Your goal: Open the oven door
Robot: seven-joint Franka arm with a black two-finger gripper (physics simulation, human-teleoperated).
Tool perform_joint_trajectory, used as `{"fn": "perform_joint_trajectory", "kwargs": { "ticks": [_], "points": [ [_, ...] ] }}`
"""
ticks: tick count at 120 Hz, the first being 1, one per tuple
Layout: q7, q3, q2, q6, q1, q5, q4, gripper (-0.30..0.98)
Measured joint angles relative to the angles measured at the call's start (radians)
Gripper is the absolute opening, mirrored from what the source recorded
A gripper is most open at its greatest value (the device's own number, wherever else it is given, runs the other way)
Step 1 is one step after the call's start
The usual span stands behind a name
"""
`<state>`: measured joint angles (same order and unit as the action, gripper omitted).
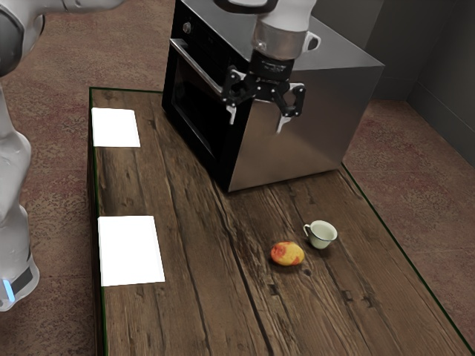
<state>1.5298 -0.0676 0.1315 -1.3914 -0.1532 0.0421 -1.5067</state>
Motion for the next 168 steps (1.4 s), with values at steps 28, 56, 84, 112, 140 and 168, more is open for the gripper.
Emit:
{"fn": "perform_joint_trajectory", "kwargs": {
  "ticks": [28,56,84,112,140,168],
  "points": [
    [0.267,0.033,0.045,-0.021,-0.004,-0.001,0.000,0.69],
    [0.441,0.077,0.448,-0.025,0.076,-0.040,-0.328,0.69],
    [0.478,0.162,0.493,-0.292,0.120,-0.093,-0.480,0.69],
    [0.462,0.191,0.563,-0.414,0.241,-0.090,-0.575,0.69],
    [0.312,0.255,0.549,-0.420,0.288,-0.098,-0.578,0.69],
    [0.207,0.258,0.510,-0.435,0.315,-0.099,-0.578,0.69]
  ]
}}
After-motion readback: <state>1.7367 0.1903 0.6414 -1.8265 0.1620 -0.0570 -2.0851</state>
